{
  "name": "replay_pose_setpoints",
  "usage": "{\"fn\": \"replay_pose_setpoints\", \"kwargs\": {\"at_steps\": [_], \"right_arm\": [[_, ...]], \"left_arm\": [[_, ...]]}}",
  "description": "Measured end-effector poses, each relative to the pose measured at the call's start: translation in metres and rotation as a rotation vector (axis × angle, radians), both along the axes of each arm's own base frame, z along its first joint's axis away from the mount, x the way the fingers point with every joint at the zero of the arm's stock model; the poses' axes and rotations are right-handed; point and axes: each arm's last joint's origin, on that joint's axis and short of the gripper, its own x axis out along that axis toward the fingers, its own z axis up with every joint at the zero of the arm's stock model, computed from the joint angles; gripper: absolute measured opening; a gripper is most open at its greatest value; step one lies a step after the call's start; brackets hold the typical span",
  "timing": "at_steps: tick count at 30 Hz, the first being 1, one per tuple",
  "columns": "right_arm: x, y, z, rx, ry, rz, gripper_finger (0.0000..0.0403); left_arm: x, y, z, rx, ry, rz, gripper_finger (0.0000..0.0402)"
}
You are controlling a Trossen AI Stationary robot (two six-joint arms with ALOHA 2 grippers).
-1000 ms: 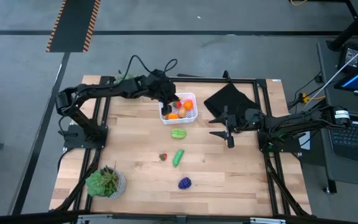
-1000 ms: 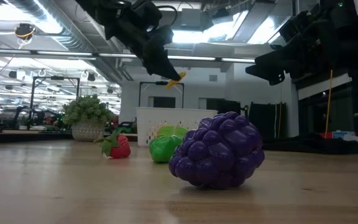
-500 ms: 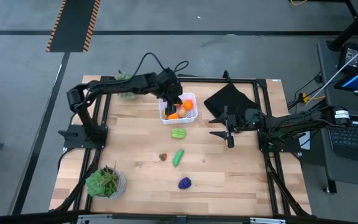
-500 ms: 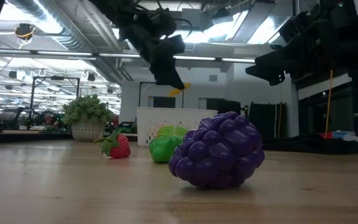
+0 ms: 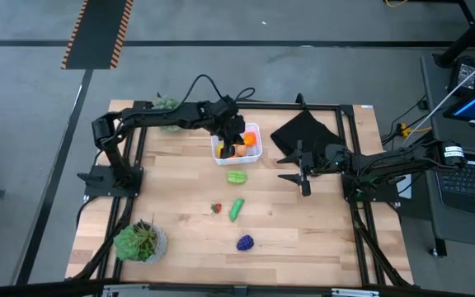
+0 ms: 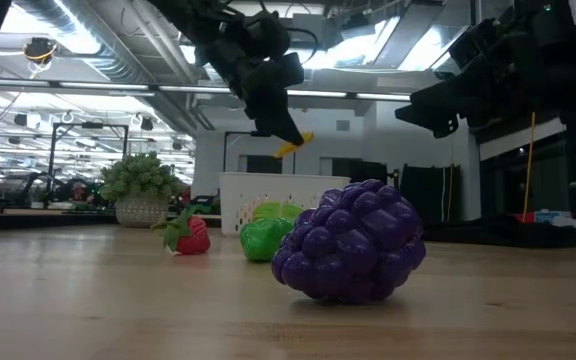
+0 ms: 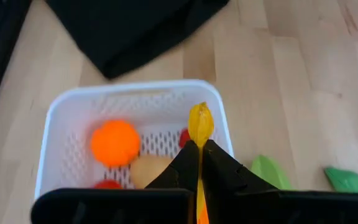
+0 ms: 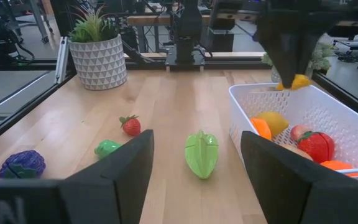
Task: Pick and placing Produce into tupperware
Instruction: Put the corn into the white bin, then put the star fruit into the white bin
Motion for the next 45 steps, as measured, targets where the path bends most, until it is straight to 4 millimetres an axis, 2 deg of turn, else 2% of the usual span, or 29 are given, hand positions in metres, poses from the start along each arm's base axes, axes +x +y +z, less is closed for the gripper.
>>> {"fn": "replay_pose_setpoints", "kwargs": {"at_steps": [9, 23, 28, 37, 45], "right_arm": [[0.0, 0.0, 0.0, 0.002, 0.0, 0.001, 0.0243], [0.0, 0.0, 0.0, 0.0, 0.0, 0.0, 0.0243], [0.0, 0.0, 0.0, 0.0, -0.001, 0.001, 0.0243], [0.0, 0.0, 0.0, 0.0, 0.0, 0.001, 0.0243], [0.0, 0.0, 0.0, 0.0, 0.0, 0.0, 0.0243]], "left_arm": [[0.017, 0.001, -0.034, -0.056, 0.033, -0.034, 0.0002], [0.027, 0.003, -0.064, -0.125, 0.063, -0.074, 0.0005], [0.027, 0.003, -0.064, -0.122, 0.058, -0.073, 0.0004], [0.026, 0.004, -0.061, -0.133, 0.062, -0.024, 0.0054], [0.025, 0.006, -0.061, -0.132, 0.071, -0.012, 0.0079]]}}
